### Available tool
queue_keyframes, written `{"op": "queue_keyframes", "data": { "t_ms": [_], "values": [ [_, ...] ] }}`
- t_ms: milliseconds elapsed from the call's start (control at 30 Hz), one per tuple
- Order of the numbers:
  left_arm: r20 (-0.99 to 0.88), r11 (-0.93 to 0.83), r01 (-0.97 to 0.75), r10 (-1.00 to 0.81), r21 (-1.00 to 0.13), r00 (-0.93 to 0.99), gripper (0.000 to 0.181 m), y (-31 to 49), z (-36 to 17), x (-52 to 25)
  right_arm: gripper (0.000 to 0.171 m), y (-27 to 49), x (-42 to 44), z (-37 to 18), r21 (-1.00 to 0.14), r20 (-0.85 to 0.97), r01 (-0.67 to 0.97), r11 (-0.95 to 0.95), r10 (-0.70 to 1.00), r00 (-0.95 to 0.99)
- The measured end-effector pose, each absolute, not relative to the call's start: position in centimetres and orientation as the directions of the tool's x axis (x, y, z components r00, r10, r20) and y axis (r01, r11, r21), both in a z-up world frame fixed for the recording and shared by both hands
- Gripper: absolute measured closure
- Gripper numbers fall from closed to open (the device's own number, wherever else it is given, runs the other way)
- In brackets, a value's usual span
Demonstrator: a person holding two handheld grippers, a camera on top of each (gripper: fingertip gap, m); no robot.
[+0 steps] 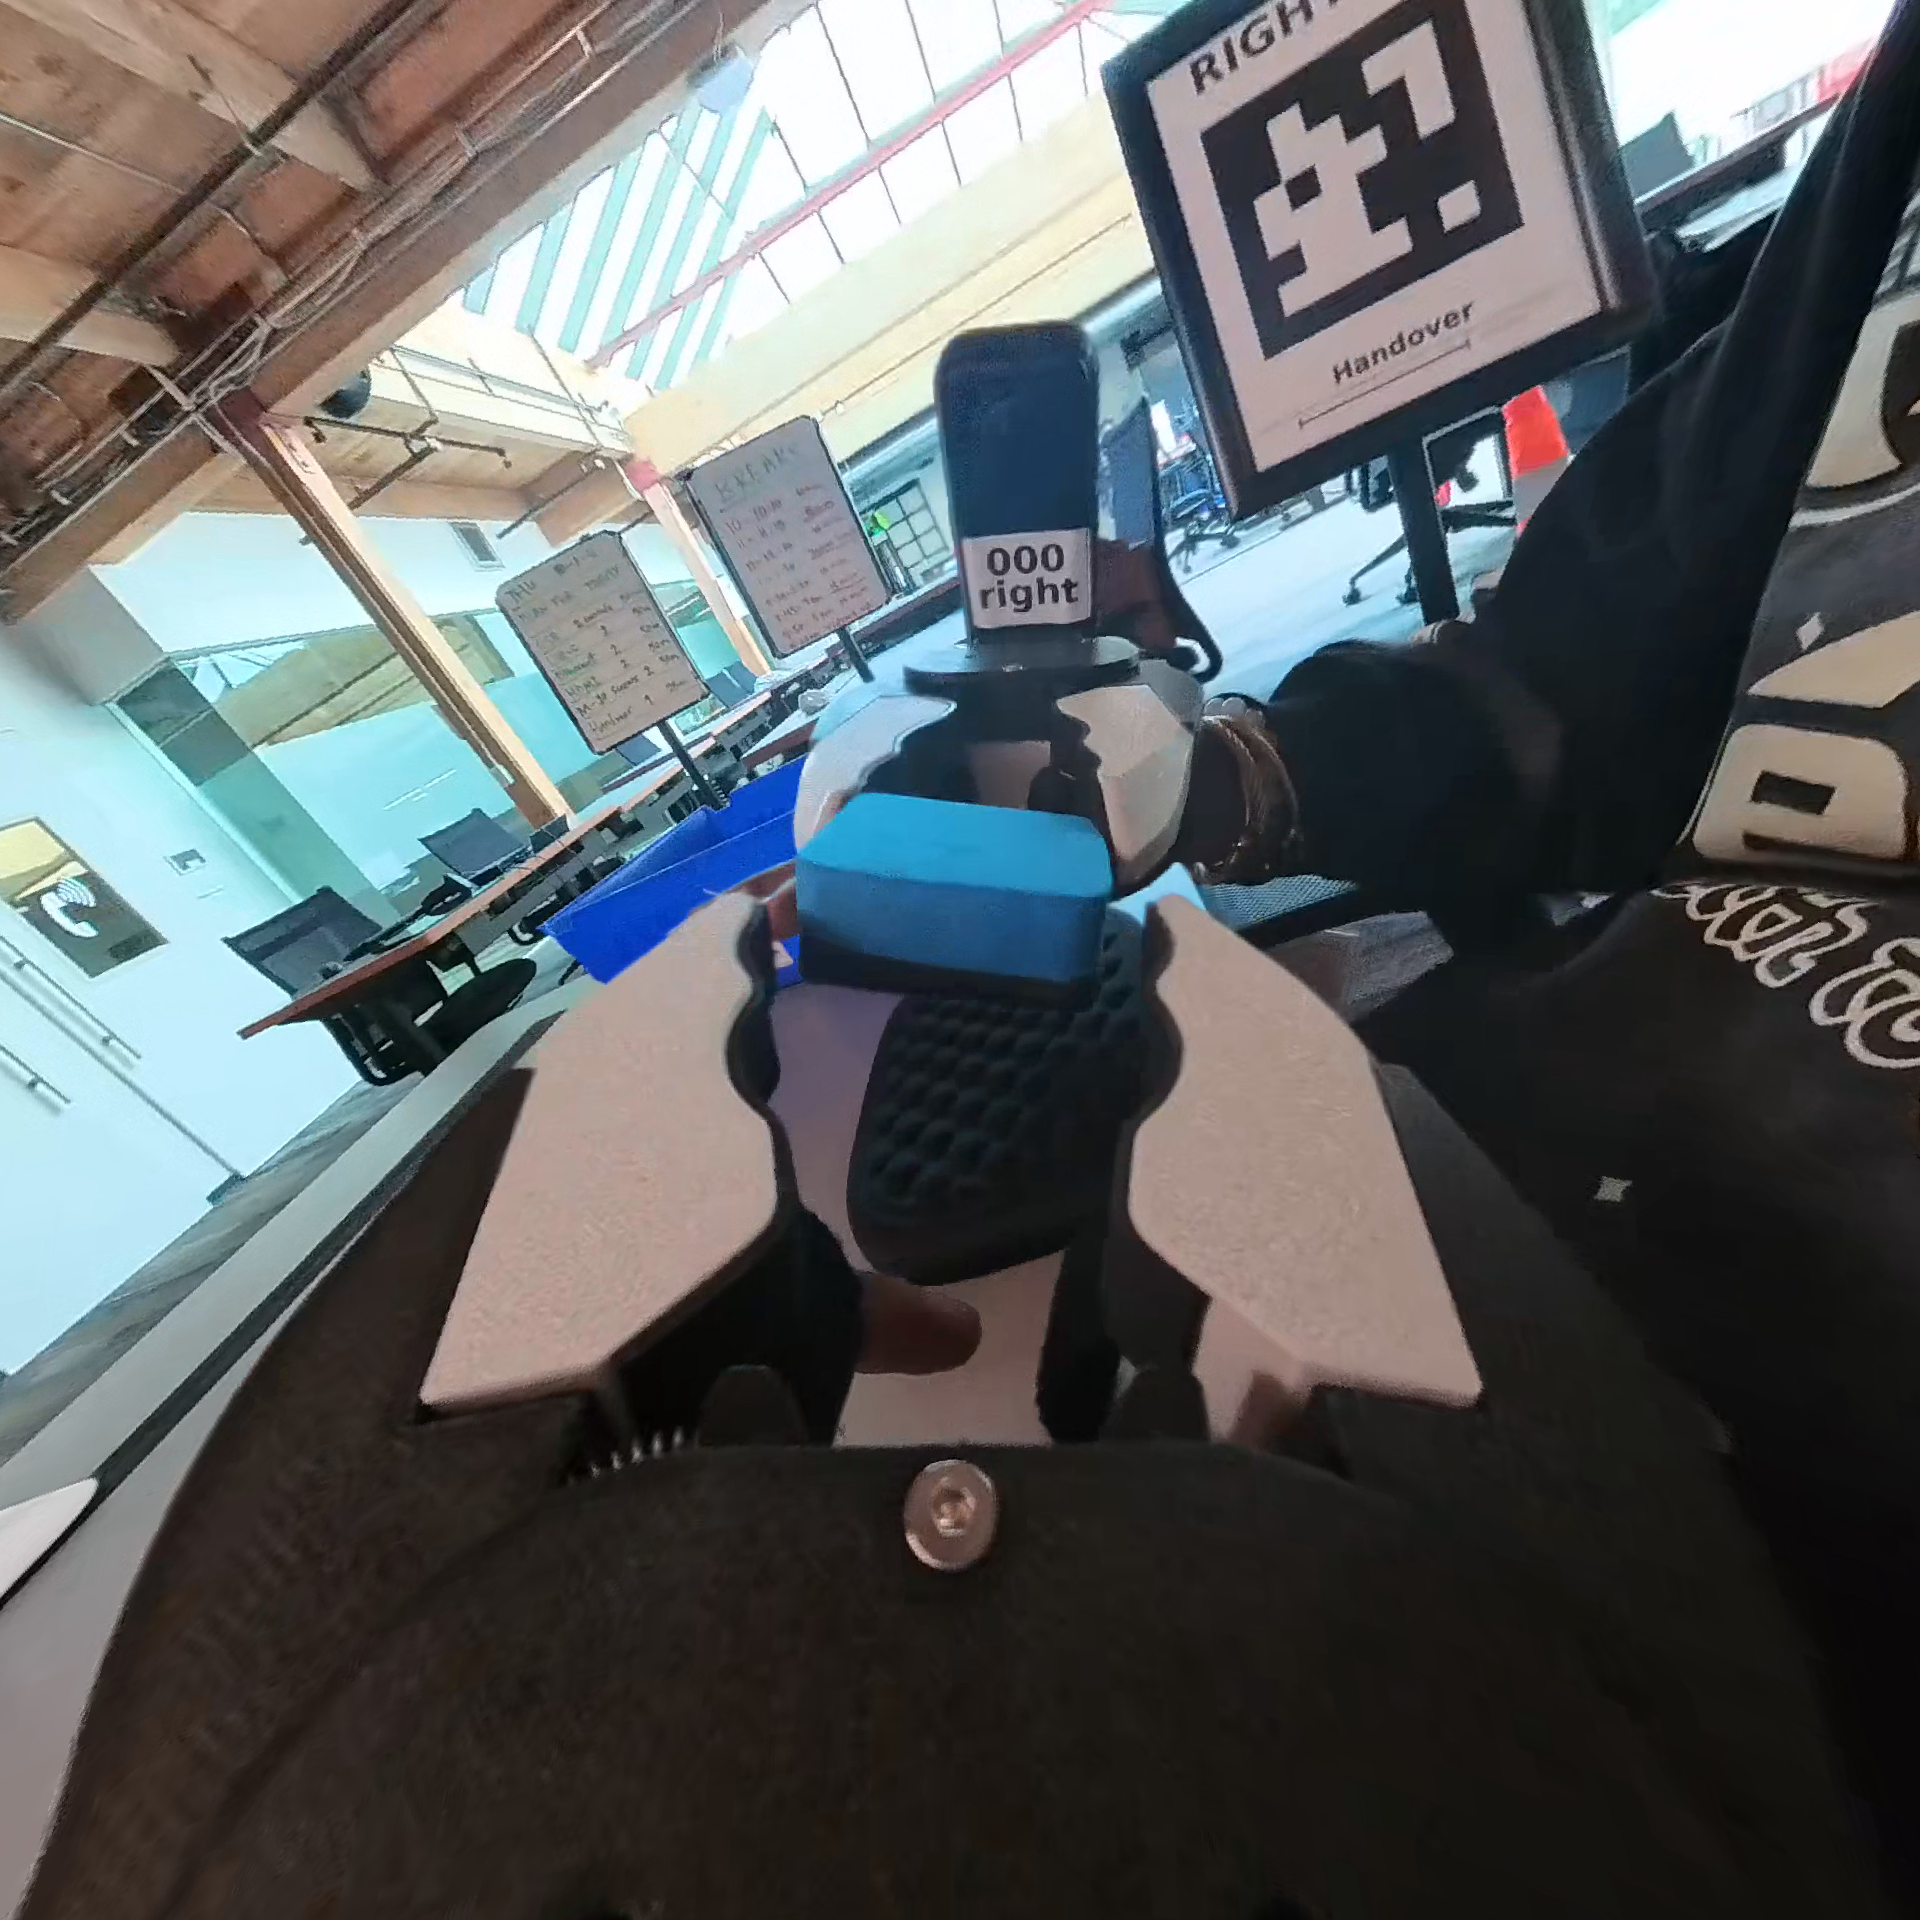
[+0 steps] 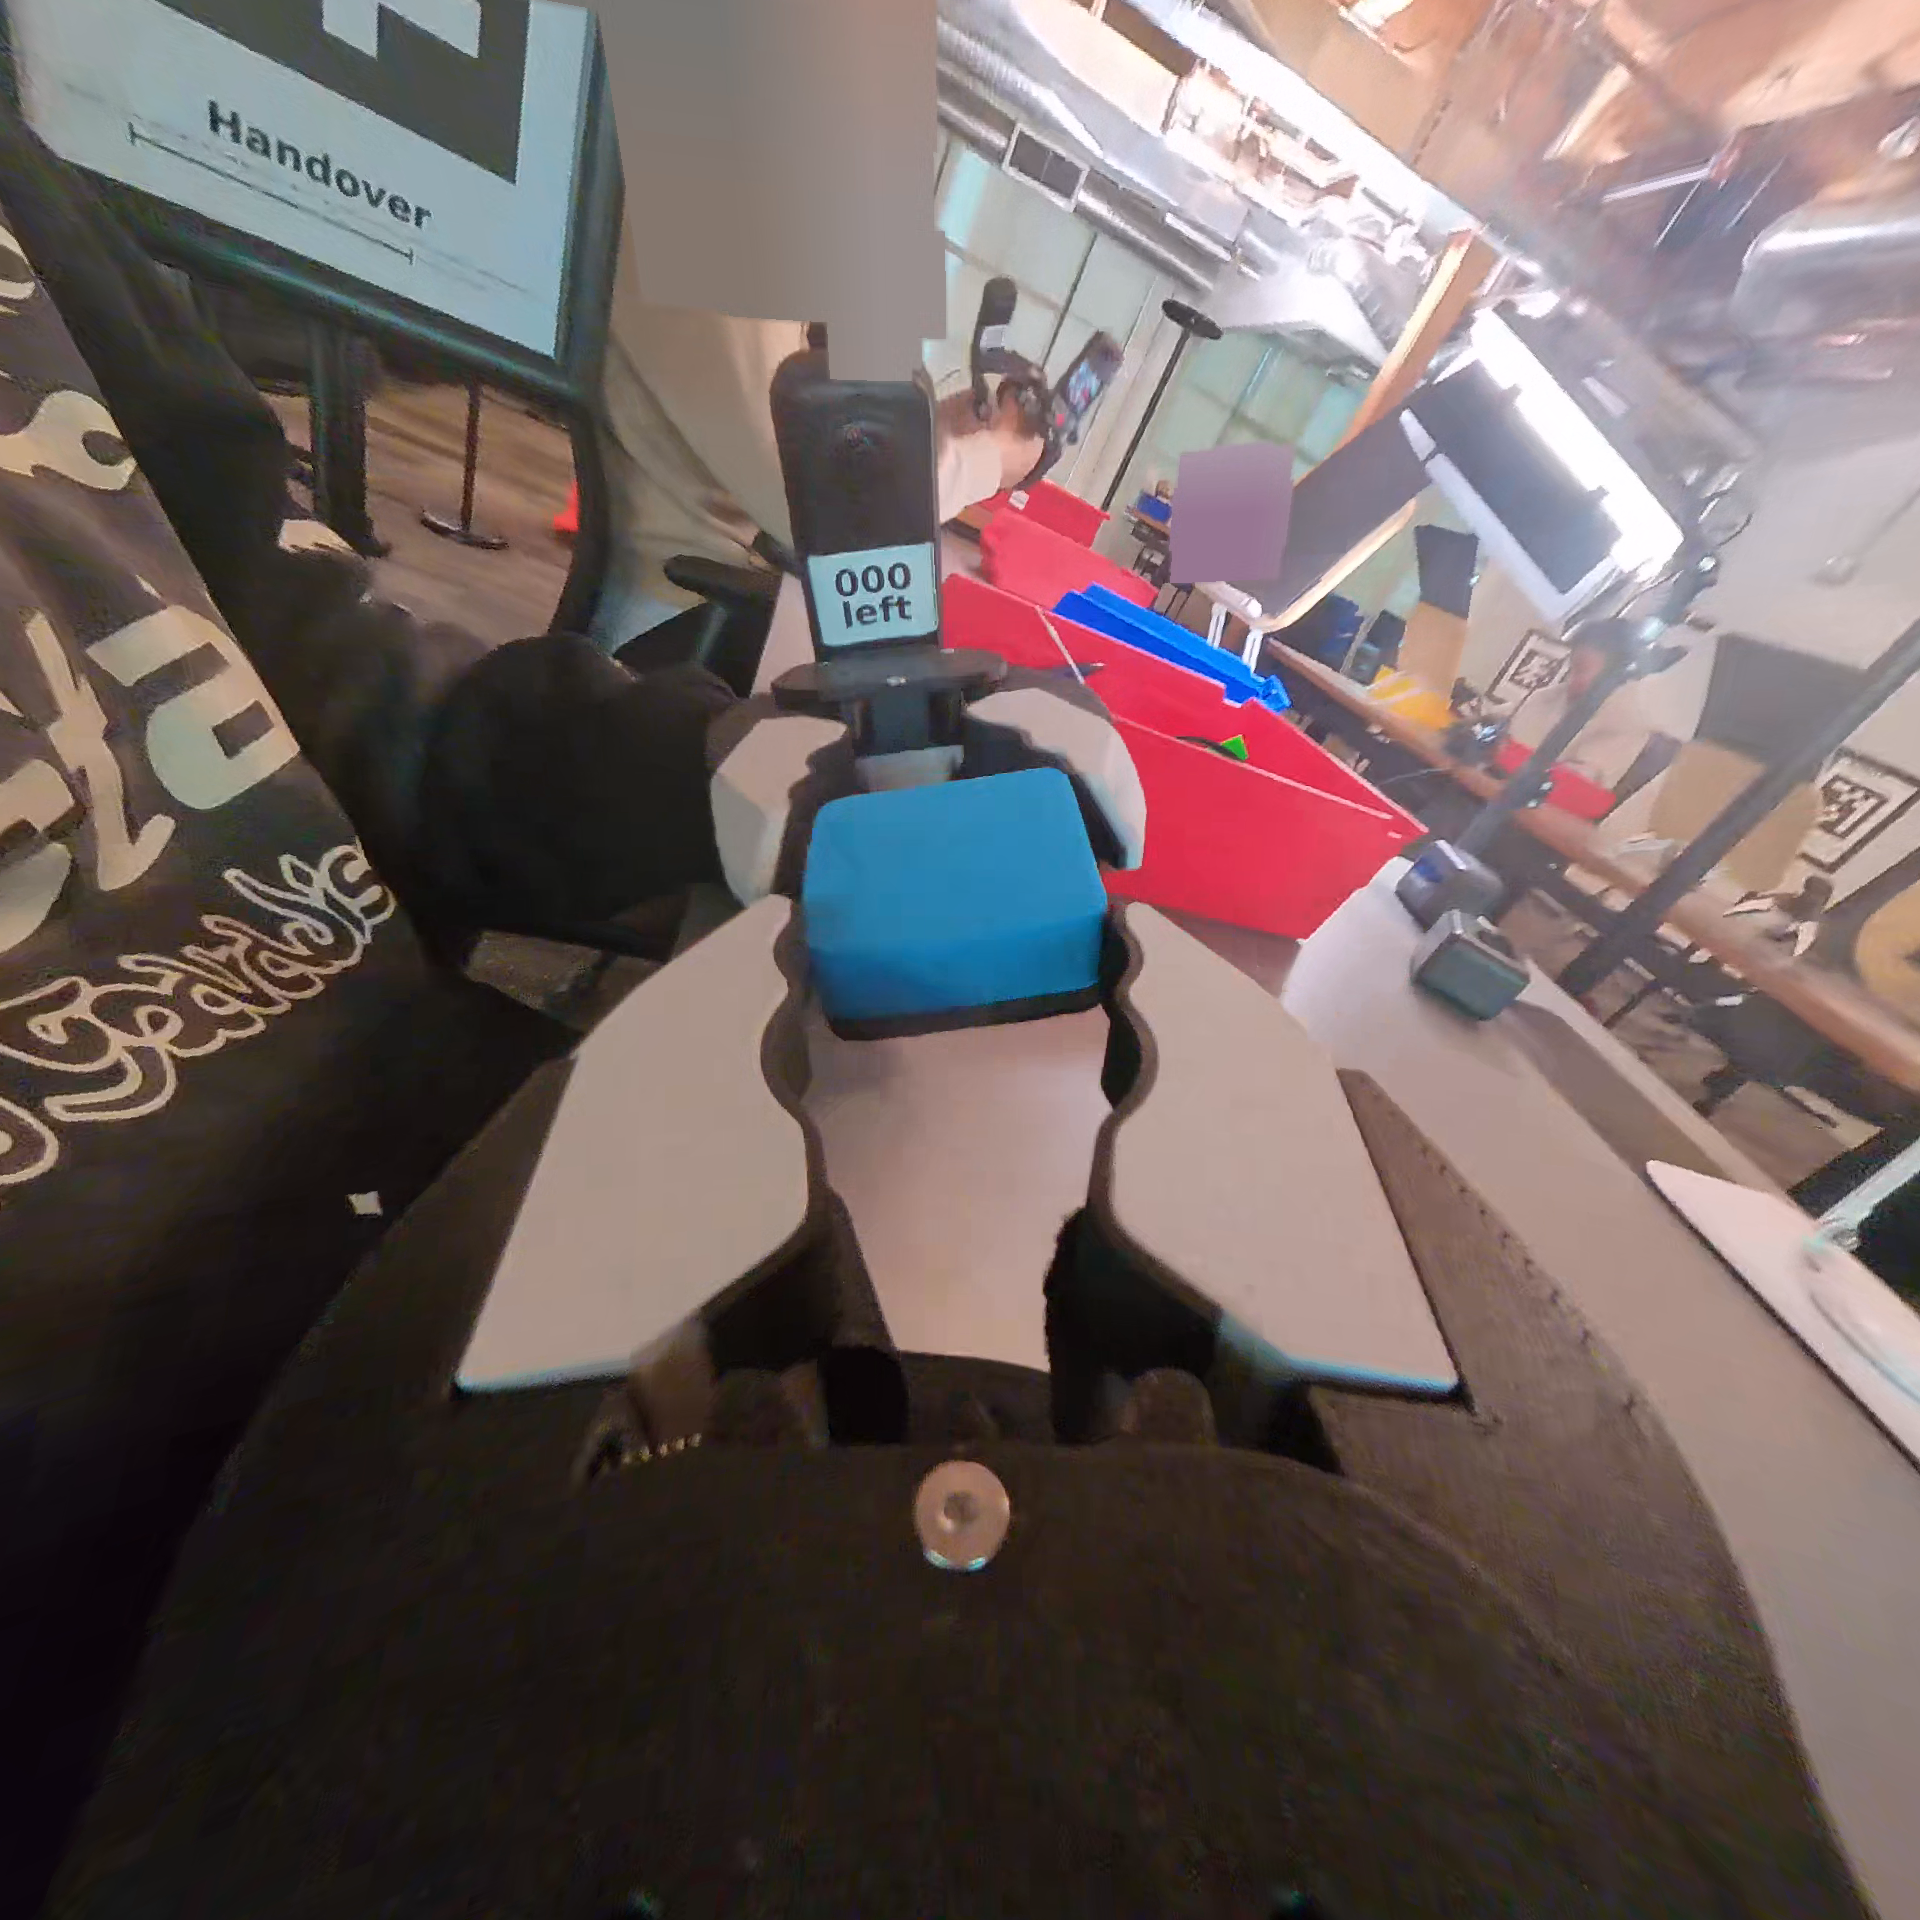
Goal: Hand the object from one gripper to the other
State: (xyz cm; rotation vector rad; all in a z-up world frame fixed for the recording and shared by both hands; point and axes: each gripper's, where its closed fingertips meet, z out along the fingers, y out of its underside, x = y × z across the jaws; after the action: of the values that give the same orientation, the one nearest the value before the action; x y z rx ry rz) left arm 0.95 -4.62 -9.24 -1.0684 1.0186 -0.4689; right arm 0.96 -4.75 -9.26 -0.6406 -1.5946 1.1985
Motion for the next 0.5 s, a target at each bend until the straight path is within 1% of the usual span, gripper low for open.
{"op": "queue_keyframes", "data": {
  "t_ms": [33,67,167,200,233,267,300,333,400,500],
  "values": [
    [-0.452,0.446,-0.138,-0.746,-0.884,0.488,0.123,-4.7,-9.2,0.9,0.117,-4.8,0.9,-9.5,-0.916,0.399,-0.133,0.378,0.841,-0.364],
    [-0.445,0.441,-0.131,-0.753,-0.888,0.484,0.126,-4.7,-9.2,0.9,0.117,-4.8,0.8,-9.6,-0.915,0.402,-0.130,0.381,0.843,-0.359],
    [-0.400,0.389,-0.129,-0.779,-0.912,0.482,0.127,-4.6,-9.3,0.7,0.117,-4.7,0.7,-9.3,-0.916,0.401,-0.149,0.373,0.848,-0.347],
    [-0.365,0.362,-0.103,-0.796,-0.926,0.482,0.127,-4.6,-9.1,0.6,0.117,-4.7,0.8,-9.1,-0.899,0.436,-0.183,0.397,0.838,-0.328],
    [-0.318,0.329,-0.063,-0.817,-0.942,0.481,0.127,-4.7,-8.7,0.4,0.107,-4.7,0.9,-8.7,-0.865,0.498,-0.234,0.444,0.817,-0.290],
    [-0.267,0.295,-0.018,-0.836,-0.955,0.480,0.127,-4.8,-8.3,0.1,0.097,-4.8,1.1,-8.3,-0.818,0.566,-0.284,0.500,0.788,-0.242],
    [-0.219,0.265,0.030,-0.853,-0.964,0.474,0.126,-4.9,-7.8,-0.3,0.093,-4.9,1.4,-7.9,-0.761,0.635,-0.322,0.563,0.750,-0.187],
    [-0.175,0.235,0.078,-0.871,-0.969,0.459,0.127,-5.1,-7.4,-0.5,0.094,-5.0,1.6,-7.7,-0.687,0.709,-0.345,0.640,0.693,-0.128],
    [-0.079,0.152,0.147,-0.907,-0.977,0.413,0.127,-5.4,-7.0,-0.8,0.101,-5.0,1.8,-7.6,-0.507,0.845,-0.328,0.797,0.535,-0.007],
    [0.013,0.046,0.153,-0.932,-0.987,0.361,0.127,-5.4,-7.6,-0.5,0.117,-5.1,1.5,-7.6,-0.239,0.955,-0.226,0.944,0.271,0.121]
  ]
}}
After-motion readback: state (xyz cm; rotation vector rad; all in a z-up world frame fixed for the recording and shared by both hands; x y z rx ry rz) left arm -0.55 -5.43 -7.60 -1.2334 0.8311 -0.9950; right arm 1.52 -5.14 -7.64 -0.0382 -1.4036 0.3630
